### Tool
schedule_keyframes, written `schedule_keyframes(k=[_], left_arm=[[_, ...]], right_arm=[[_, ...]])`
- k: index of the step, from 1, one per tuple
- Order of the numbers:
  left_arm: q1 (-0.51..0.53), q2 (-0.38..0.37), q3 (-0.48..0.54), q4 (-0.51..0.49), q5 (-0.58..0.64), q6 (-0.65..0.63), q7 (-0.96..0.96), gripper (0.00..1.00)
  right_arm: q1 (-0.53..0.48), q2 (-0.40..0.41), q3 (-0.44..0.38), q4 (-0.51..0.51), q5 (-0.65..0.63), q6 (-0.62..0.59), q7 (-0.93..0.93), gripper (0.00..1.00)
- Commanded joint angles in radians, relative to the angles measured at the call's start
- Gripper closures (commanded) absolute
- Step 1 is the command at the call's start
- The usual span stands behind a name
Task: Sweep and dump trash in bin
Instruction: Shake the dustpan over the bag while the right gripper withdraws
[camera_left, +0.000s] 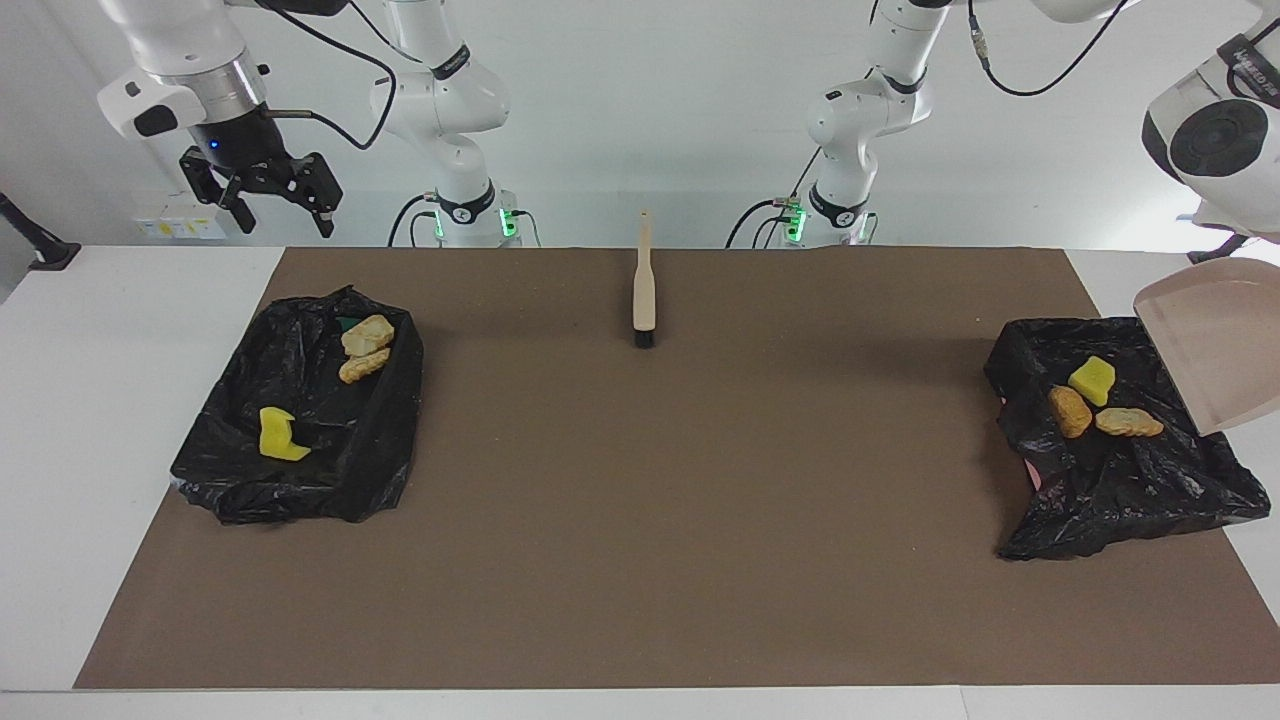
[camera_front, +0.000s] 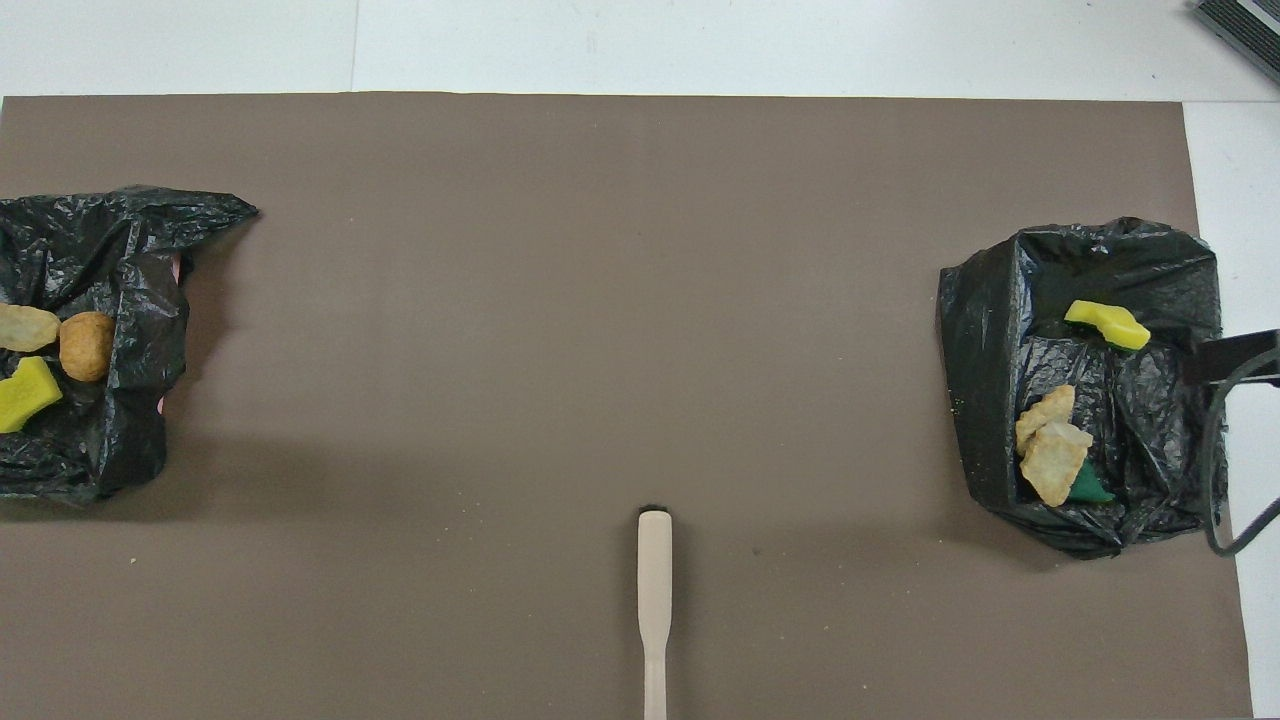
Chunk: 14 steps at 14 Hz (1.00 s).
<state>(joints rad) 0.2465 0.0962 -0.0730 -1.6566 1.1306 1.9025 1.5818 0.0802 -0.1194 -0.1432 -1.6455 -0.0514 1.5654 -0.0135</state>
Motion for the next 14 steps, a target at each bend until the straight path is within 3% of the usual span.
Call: schedule_keyframes(k=[1, 8, 14], left_arm=[[-0.075, -0.026, 0.009, -0.035, -0.087, -0.054, -0.046, 1.00], [-0.220, -0.056, 0.007, -0.072, -0.458, -0.174, -0.146, 1.00], [-0.283, -0.093, 0.007, -0.120, -0.779, -0.236, -0.452, 1.00]], right_arm=[[0.000, -0.017, 0.008, -0.028, 0.022, 0.033, -0.017, 0.00], [0.000, -0.011, 0.008, -0.020, 0.025, 0.030, -0.017, 0.00], [0.000, -0.011, 0.008, -0.020, 0.025, 0.030, -0.017, 0.00]])
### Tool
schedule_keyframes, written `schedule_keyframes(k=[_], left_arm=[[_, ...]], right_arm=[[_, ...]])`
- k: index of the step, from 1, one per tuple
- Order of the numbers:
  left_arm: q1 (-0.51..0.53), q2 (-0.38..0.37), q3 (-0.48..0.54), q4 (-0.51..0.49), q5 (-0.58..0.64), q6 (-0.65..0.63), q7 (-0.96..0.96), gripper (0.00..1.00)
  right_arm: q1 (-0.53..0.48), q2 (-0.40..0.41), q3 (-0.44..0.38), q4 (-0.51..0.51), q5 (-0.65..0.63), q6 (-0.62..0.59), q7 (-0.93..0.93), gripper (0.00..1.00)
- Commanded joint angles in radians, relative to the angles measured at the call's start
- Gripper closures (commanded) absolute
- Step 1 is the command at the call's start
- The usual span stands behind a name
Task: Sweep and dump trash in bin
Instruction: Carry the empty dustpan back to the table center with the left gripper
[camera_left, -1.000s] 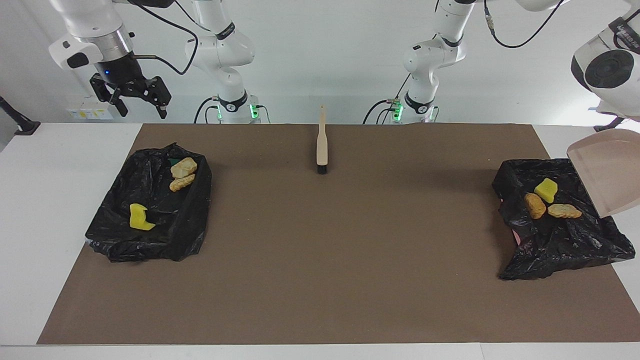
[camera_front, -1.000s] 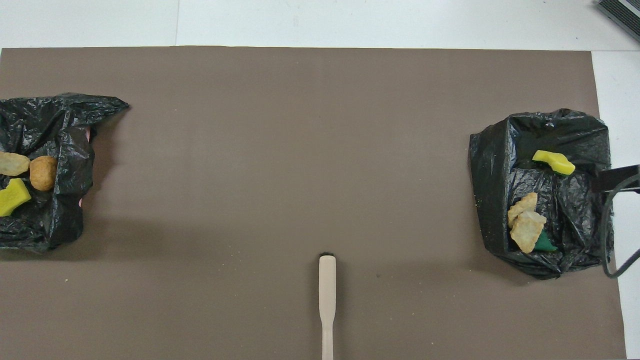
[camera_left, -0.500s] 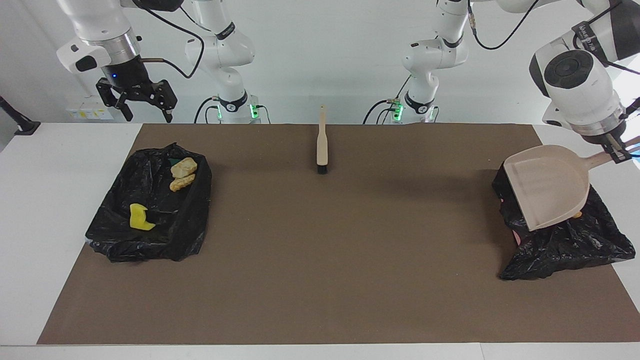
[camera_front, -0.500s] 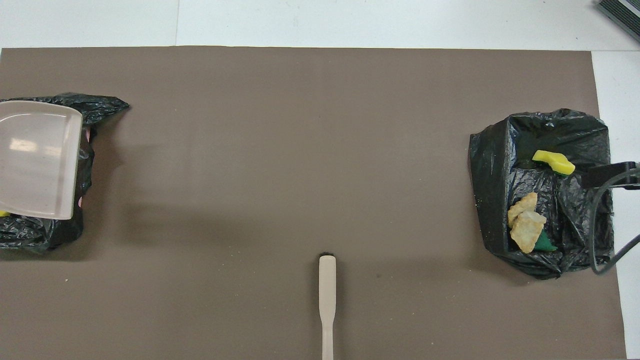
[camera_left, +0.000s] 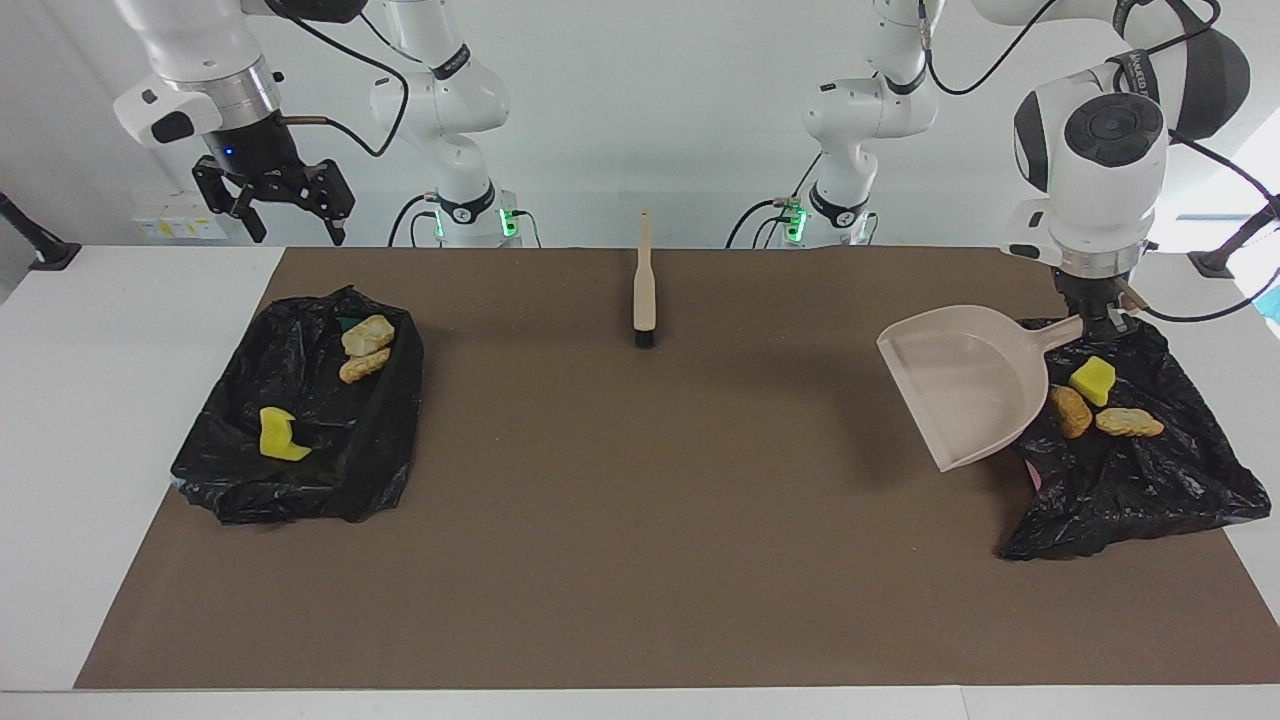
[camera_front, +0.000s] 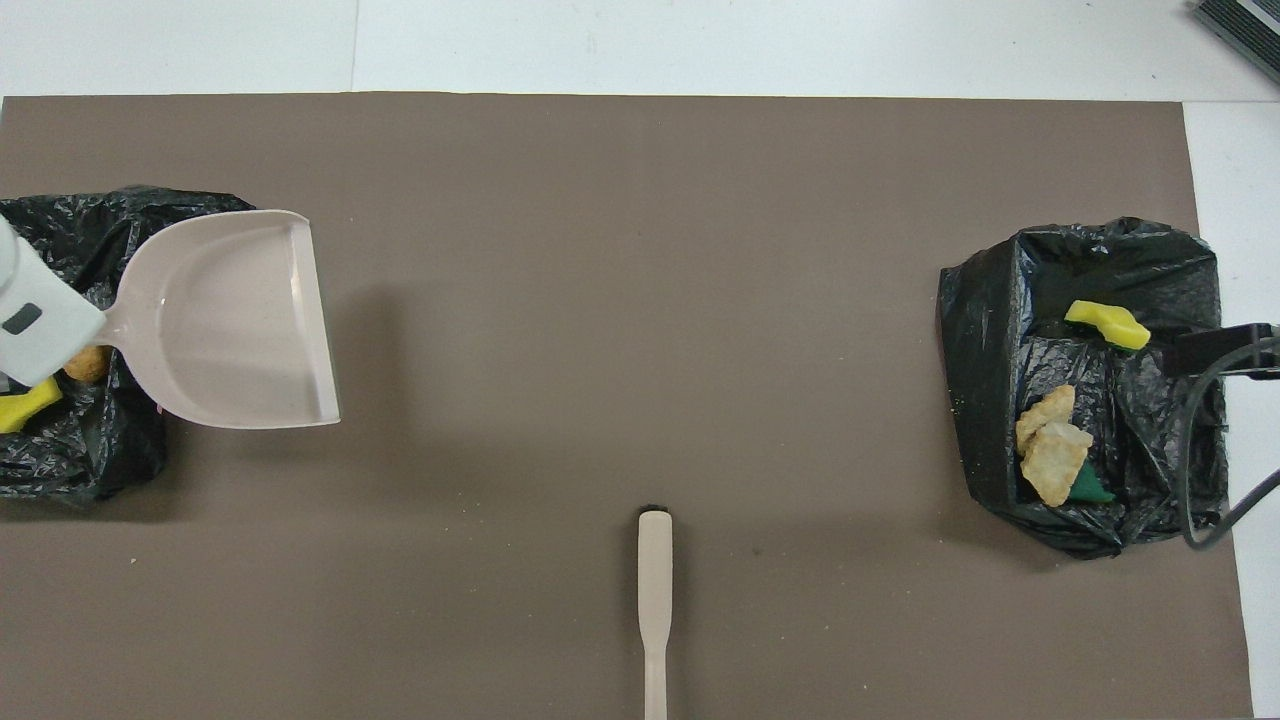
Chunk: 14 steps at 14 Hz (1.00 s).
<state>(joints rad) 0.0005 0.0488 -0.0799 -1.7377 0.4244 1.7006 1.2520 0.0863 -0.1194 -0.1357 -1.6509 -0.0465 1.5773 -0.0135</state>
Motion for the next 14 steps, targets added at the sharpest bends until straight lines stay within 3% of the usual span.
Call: schedule_keyframes(k=[1, 4, 6, 14], left_arm=[[-0.059, -0.050, 0.014, -0.039, -0.108, -0.056, -0.203, 1.00], [-0.138, -0.058, 0.014, -0.039, -0.191, -0.101, -0.423, 1.00], [-0.203, -0.063, 0.014, -0.037, -0.263, -0.107, -0.668, 1.00], [-0.453, -0.026, 0.012, -0.025, -0.416, -0.004, -1.287, 1.00]], right_arm=[[-0.006, -0.011, 0.001, -0.015, 0.020, 0.017, -0.017, 0.00], [-0.006, -0.011, 0.001, -0.015, 0.020, 0.018, -0.017, 0.00], [-0.006, -0.011, 0.001, -0.015, 0.020, 0.017, -0.017, 0.00], [-0.006, -0.011, 0.001, -0.015, 0.020, 0.017, -0.017, 0.00]])
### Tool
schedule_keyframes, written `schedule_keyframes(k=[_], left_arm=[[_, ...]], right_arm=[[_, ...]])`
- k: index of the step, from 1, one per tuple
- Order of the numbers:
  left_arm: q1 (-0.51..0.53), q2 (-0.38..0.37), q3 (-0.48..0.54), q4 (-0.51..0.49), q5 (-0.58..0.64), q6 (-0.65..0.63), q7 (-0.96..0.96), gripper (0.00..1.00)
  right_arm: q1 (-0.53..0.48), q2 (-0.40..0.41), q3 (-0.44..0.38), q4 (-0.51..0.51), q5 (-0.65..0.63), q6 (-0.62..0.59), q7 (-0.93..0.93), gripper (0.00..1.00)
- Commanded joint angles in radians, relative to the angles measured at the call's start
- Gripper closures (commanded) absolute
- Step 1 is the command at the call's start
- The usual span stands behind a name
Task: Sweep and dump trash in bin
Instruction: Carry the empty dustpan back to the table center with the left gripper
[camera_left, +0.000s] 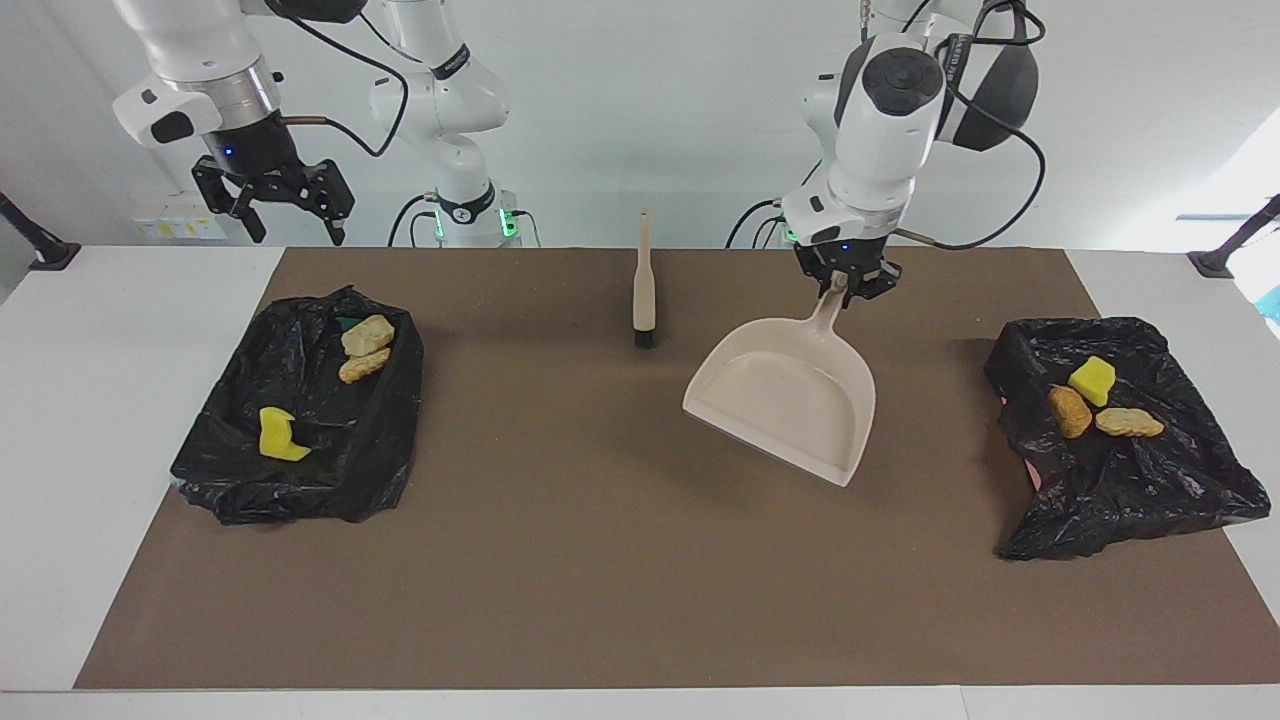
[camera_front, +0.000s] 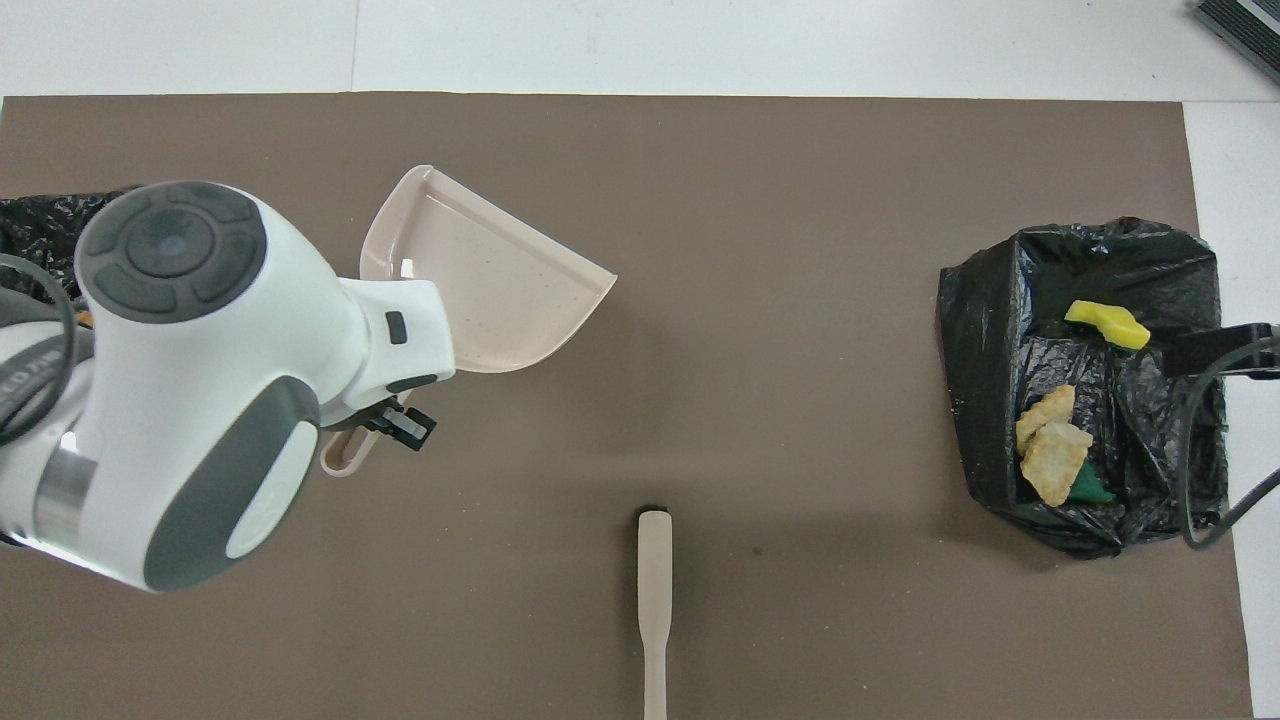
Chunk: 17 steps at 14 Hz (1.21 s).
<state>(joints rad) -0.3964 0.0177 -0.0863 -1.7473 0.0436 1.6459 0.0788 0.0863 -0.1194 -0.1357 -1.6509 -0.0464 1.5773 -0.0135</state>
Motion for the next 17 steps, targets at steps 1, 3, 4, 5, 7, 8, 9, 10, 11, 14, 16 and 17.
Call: schedule_keyframes(k=[1, 3, 4, 5, 7, 8, 9, 10, 11, 14, 16, 17], left_arm=[[-0.077, 0.011, 0.019, -0.014, -0.050, 0.070, -0.164, 1.00], [-0.131, 0.083, 0.019, 0.012, -0.056, 0.107, -0.284, 1.00], [-0.156, 0.135, 0.019, 0.046, -0.054, 0.111, -0.339, 1.00], [-0.176, 0.184, 0.019, 0.075, -0.056, 0.121, -0.385, 1.00], [-0.215, 0.237, 0.019, 0.081, -0.068, 0.178, -0.463, 1.00], [-0.235, 0.260, 0.019, 0.081, -0.070, 0.205, -0.496, 1.00], [-0.243, 0.266, 0.019, 0.077, -0.071, 0.245, -0.514, 1.00], [-0.246, 0.269, 0.017, 0.075, -0.074, 0.271, -0.525, 1.00], [-0.274, 0.284, 0.017, 0.078, -0.088, 0.281, -0.583, 1.00], [-0.295, 0.294, 0.017, 0.071, -0.096, 0.356, -0.646, 1.00], [-0.297, 0.300, 0.017, 0.063, -0.096, 0.391, -0.651, 1.00], [-0.297, 0.303, 0.017, 0.054, -0.096, 0.400, -0.651, 1.00]], right_arm=[[-0.006, -0.011, 0.001, -0.015, 0.020, 0.018, -0.017, 0.00], [-0.006, -0.011, 0.001, -0.015, 0.020, 0.018, -0.017, 0.00], [-0.006, -0.011, 0.001, -0.015, 0.020, 0.018, -0.017, 0.00], [-0.006, -0.011, 0.001, -0.015, 0.020, 0.017, -0.017, 0.00], [-0.006, -0.011, 0.001, -0.015, 0.020, 0.017, -0.017, 0.00], [-0.006, -0.011, 0.001, -0.015, 0.020, 0.018, -0.017, 0.00], [-0.006, -0.011, 0.001, -0.015, 0.020, 0.018, -0.017, 0.00], [-0.006, -0.011, 0.001, -0.015, 0.020, 0.018, -0.017, 0.00], [-0.006, -0.011, 0.001, -0.015, 0.020, 0.018, -0.017, 0.00], [-0.006, -0.011, 0.001, -0.015, 0.020, 0.018, -0.017, 0.00], [-0.006, -0.011, 0.001, -0.015, 0.020, 0.018, -0.017, 0.00], [-0.006, -0.011, 0.001, -0.015, 0.020, 0.017, -0.017, 0.00]])
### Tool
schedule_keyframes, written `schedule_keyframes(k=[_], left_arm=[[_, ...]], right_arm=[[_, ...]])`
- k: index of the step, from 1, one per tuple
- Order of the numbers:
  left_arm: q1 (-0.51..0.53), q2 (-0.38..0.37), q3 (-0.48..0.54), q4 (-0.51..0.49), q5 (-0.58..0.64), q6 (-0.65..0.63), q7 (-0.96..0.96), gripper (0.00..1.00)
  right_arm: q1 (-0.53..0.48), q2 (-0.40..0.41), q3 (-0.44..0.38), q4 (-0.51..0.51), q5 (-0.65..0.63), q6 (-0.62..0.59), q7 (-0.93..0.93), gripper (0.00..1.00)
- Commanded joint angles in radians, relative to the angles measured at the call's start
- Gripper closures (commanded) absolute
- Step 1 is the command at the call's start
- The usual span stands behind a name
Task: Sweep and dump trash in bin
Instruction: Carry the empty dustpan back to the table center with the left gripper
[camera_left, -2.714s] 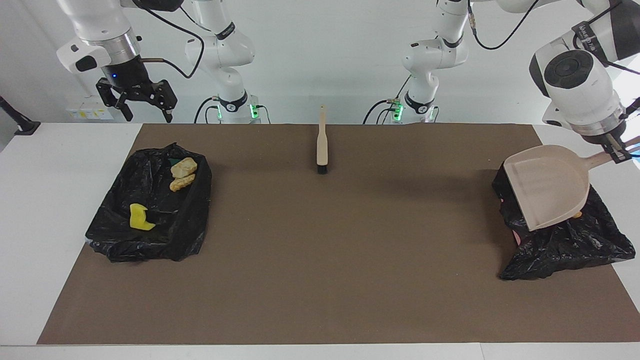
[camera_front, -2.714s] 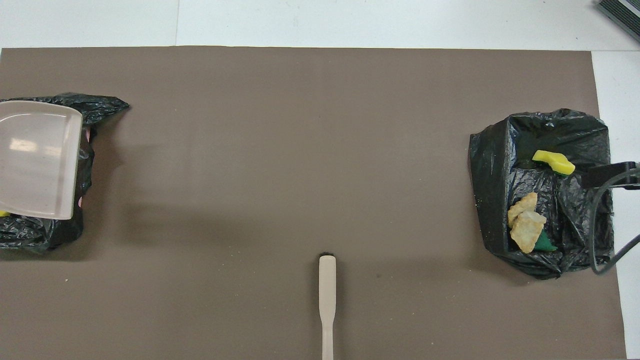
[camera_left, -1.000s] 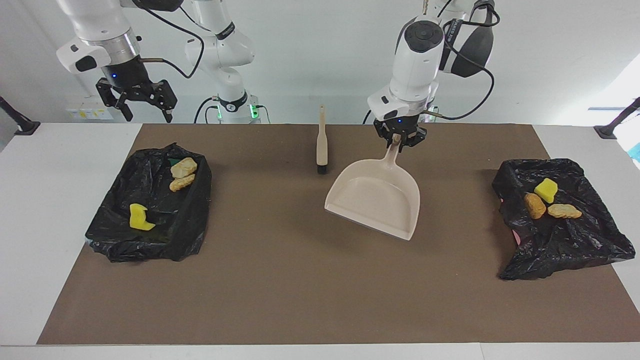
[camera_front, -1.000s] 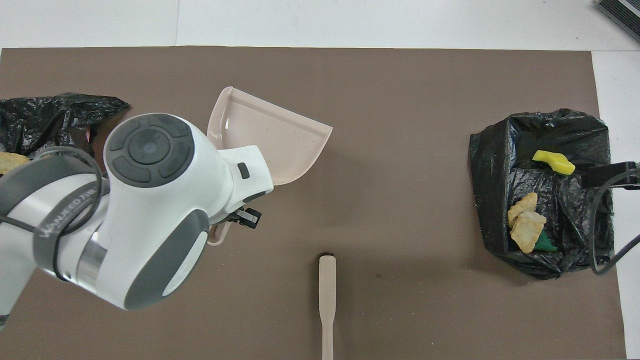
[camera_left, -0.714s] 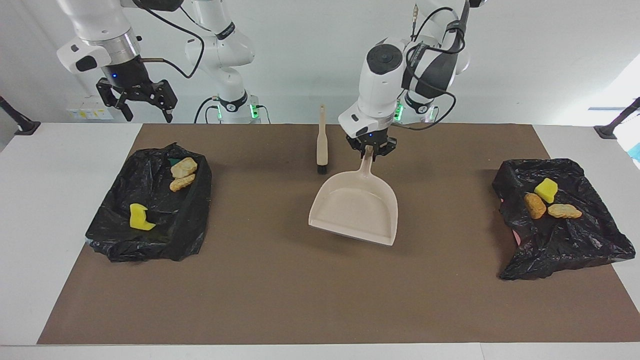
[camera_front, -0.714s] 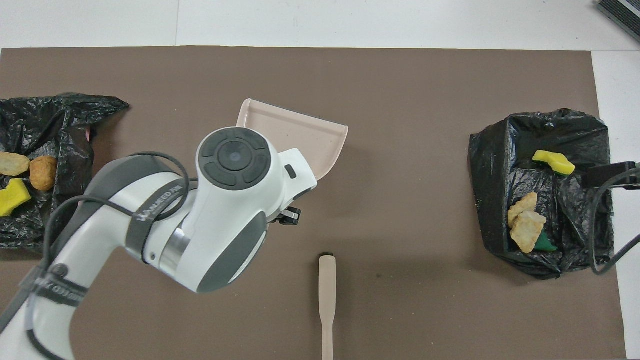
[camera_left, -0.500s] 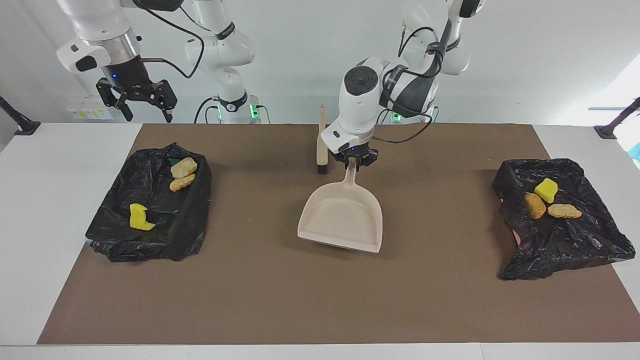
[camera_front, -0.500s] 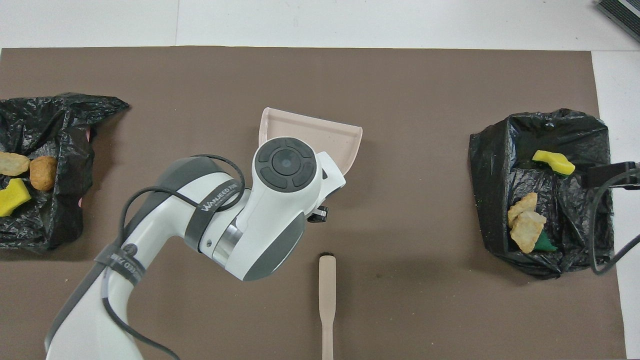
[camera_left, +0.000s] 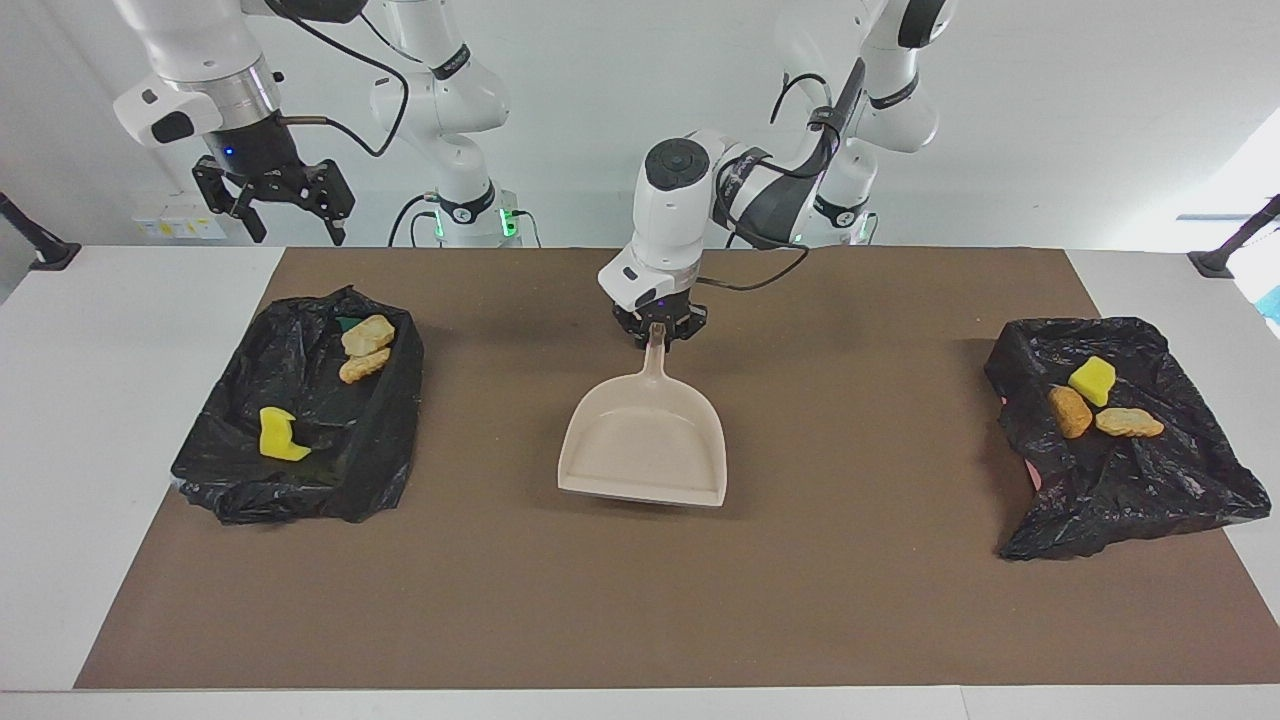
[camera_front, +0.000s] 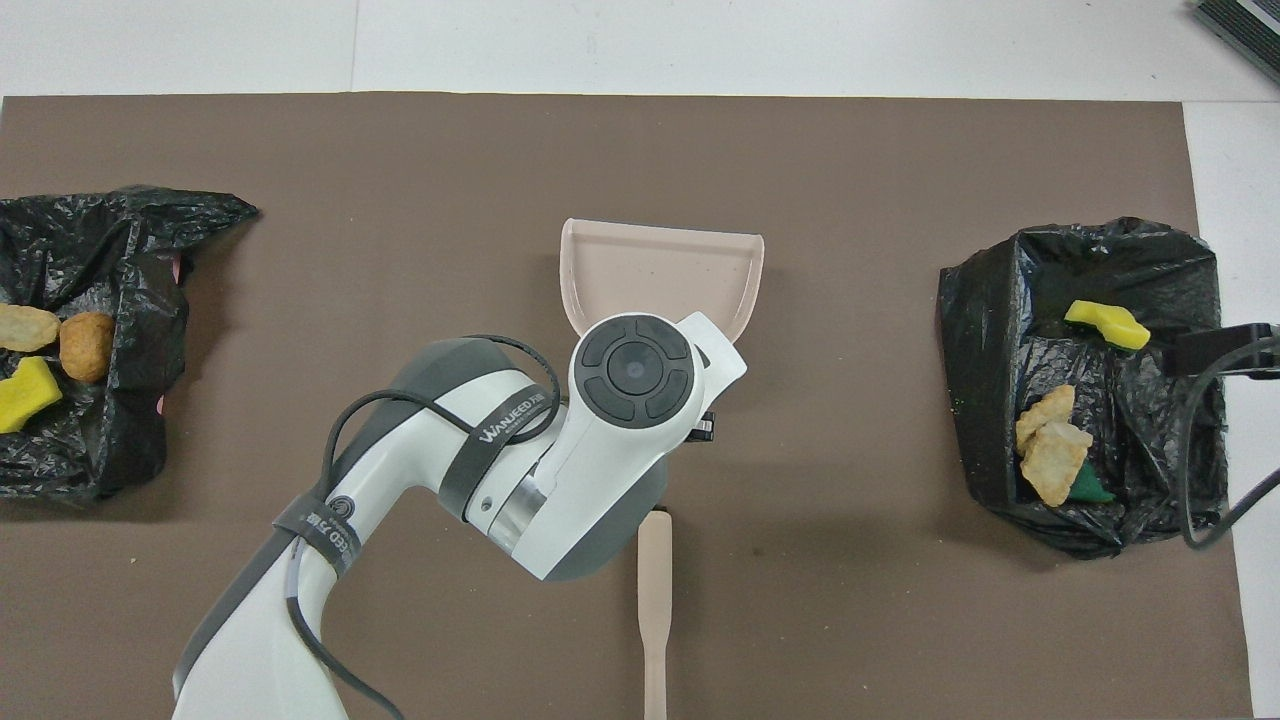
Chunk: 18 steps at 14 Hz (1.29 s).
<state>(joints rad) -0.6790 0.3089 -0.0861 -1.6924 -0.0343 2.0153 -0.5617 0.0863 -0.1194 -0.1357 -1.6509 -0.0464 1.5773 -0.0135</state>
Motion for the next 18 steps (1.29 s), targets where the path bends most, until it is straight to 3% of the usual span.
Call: schedule_keyframes(k=[1, 9, 10, 11, 12, 13, 17, 18], left_arm=[[-0.014, 0.013, 0.017, -0.015, -0.018, 0.046, -0.010, 1.00], [-0.030, 0.067, 0.019, -0.033, -0.015, 0.095, -0.033, 0.98], [-0.027, 0.068, 0.017, -0.036, -0.015, 0.095, -0.035, 0.89], [-0.025, 0.068, 0.019, -0.036, -0.015, 0.088, -0.041, 0.87], [-0.022, 0.068, 0.019, -0.036, -0.015, 0.091, -0.061, 0.76], [-0.016, 0.070, 0.019, -0.038, -0.015, 0.095, -0.069, 0.59], [-0.010, 0.068, 0.029, -0.044, -0.015, 0.091, -0.069, 0.50], [-0.008, 0.062, 0.034, -0.044, -0.015, 0.082, -0.067, 0.20]], right_arm=[[-0.006, -0.011, 0.001, -0.015, 0.020, 0.018, -0.017, 0.00], [-0.006, -0.011, 0.001, -0.015, 0.020, 0.018, -0.017, 0.00], [-0.006, -0.011, 0.001, -0.015, 0.020, 0.017, -0.017, 0.00], [-0.006, -0.011, 0.001, -0.015, 0.020, 0.018, -0.017, 0.00], [-0.006, -0.011, 0.001, -0.015, 0.020, 0.017, -0.017, 0.00], [-0.006, -0.011, 0.001, -0.015, 0.020, 0.017, -0.017, 0.00], [-0.006, -0.011, 0.001, -0.015, 0.020, 0.017, -0.017, 0.00], [-0.006, -0.011, 0.001, -0.015, 0.020, 0.017, -0.017, 0.00]])
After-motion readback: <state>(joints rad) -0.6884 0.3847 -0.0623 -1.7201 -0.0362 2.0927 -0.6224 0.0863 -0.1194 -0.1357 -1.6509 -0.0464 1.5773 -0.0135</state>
